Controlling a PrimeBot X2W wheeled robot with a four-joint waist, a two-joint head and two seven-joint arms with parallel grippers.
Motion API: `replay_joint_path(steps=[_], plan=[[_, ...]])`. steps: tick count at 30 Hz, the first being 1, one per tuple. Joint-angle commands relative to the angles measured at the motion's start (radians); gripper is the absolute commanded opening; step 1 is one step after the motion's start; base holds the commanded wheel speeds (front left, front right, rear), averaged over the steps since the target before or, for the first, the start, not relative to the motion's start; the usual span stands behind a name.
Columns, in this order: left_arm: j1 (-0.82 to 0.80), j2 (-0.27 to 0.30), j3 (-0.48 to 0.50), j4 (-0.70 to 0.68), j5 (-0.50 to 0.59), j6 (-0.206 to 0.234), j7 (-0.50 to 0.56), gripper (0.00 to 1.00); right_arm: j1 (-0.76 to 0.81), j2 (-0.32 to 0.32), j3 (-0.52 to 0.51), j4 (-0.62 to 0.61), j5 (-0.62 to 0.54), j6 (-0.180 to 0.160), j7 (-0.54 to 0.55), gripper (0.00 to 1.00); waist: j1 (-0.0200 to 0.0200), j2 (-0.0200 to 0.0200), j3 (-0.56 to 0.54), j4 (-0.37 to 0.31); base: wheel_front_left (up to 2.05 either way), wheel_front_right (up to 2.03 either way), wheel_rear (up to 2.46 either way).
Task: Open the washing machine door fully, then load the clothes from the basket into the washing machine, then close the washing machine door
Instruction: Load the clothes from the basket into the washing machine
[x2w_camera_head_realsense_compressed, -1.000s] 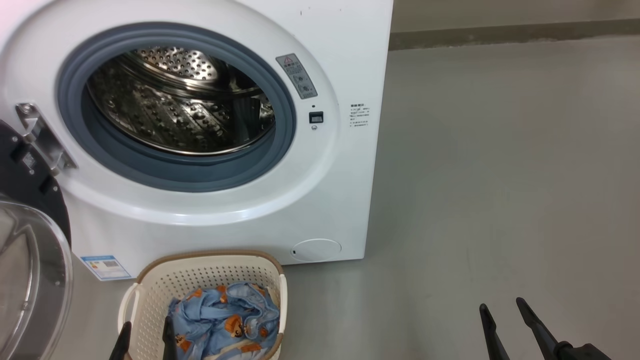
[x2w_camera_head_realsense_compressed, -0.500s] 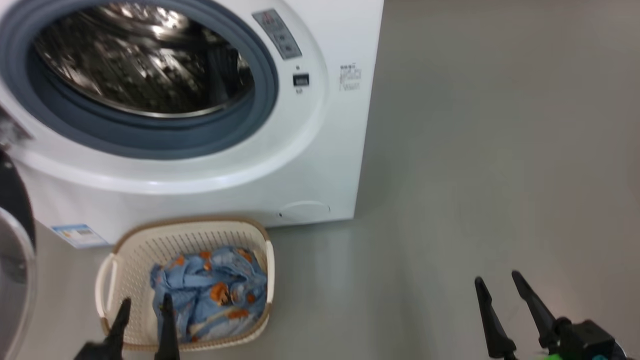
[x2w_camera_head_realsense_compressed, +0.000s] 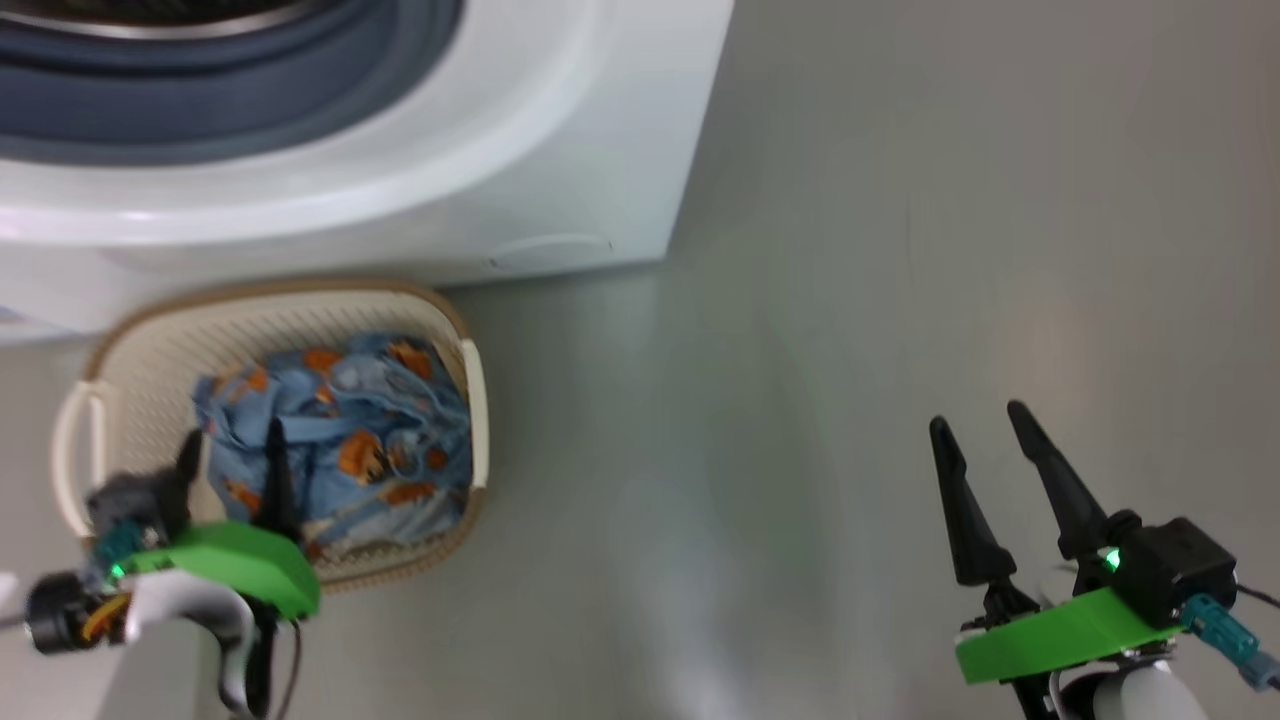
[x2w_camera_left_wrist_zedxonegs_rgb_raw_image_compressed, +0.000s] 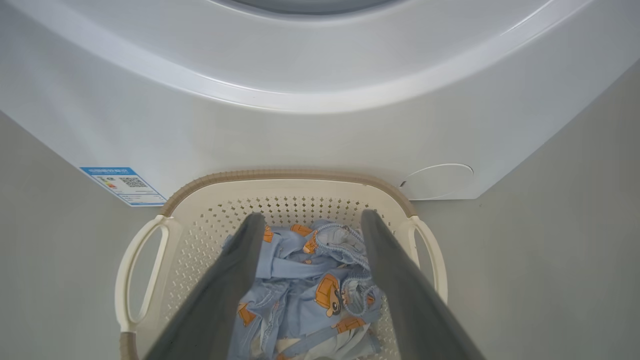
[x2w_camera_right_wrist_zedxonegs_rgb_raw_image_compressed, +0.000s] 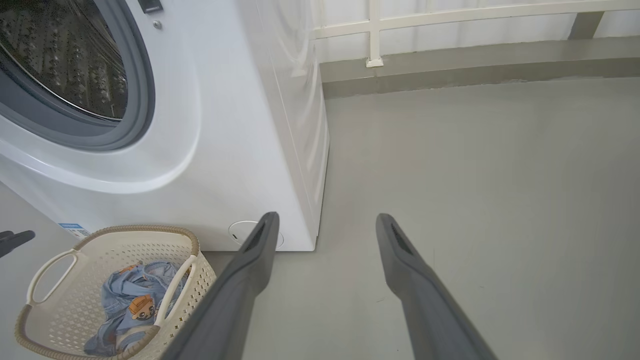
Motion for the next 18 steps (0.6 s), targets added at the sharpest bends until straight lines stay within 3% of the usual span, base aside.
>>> replay_joint_path(steps=[1,18], plan=[[-0.019,0.034,0.035,0.000,-0.008,-0.001,0.000,1.00,-0.012,-0.008,0.029,-0.022,0.008,0.002,-0.012,1.00,0.0000,-0.0001,0.143,-0.056,0.00,0.00,0.00],[-0.371,0.097,0.071,0.407,-0.129,-0.075,0.133,1.00,-0.084,-0.036,0.030,-0.056,0.027,0.002,-0.012,1.00,0.0000,-0.0001,0.336,-0.080,0.00,0.00,0.00]])
